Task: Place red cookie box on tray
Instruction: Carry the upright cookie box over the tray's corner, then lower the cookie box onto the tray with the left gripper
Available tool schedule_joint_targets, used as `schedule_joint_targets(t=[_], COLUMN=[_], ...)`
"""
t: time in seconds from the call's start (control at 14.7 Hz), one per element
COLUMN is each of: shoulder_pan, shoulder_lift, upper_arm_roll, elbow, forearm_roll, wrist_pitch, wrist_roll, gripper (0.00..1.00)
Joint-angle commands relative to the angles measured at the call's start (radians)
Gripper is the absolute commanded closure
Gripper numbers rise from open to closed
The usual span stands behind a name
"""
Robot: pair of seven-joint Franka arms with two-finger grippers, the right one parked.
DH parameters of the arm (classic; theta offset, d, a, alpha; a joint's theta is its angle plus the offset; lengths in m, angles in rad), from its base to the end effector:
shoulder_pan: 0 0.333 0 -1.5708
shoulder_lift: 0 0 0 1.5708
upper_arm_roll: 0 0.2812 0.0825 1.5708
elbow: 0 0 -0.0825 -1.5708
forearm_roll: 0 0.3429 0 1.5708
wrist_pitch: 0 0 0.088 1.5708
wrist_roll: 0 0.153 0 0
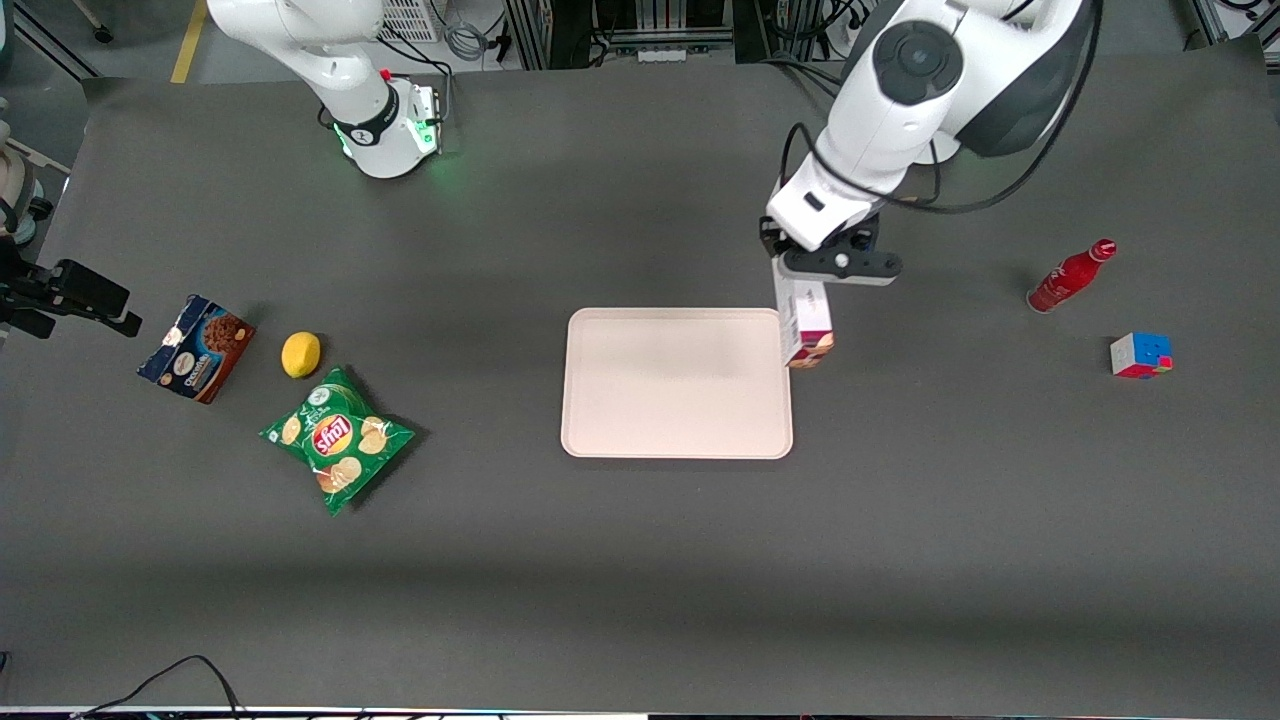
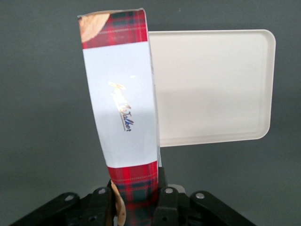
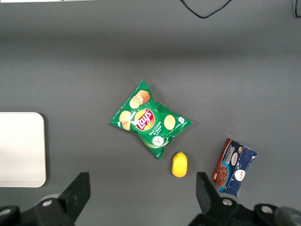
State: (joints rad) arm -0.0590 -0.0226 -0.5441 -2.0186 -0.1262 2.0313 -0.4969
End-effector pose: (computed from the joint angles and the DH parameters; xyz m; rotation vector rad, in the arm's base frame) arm 0.4179 -0.3036 0.3988 3.0363 -0.0789 -0.0394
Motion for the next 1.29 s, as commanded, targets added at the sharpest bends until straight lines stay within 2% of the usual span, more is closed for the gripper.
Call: schedule_joint_targets(t=[0.0, 0.07, 0.34, 0.68, 1.22], shoulder_pan=[-0.007, -0.010, -0.024, -0.027, -0.025], shoulder_lift=[0.128, 0.163, 0.303, 0.395, 0.454], upper_arm_roll=[-0.017, -0.017, -0.016, -0.016, 0.004], elbow=[0.017, 0.017, 0.020, 0.021, 0.024], forearm_roll=[0.022, 0.049, 0.245, 0.348, 0.361], wrist_pitch=[0.139, 0.174, 0.321, 0.357, 0.386], wrist_roll=[-0.026, -0.025, -0.124, -0.173, -0.183], gripper=[0.97, 0.96, 0.98, 0.98, 0.98])
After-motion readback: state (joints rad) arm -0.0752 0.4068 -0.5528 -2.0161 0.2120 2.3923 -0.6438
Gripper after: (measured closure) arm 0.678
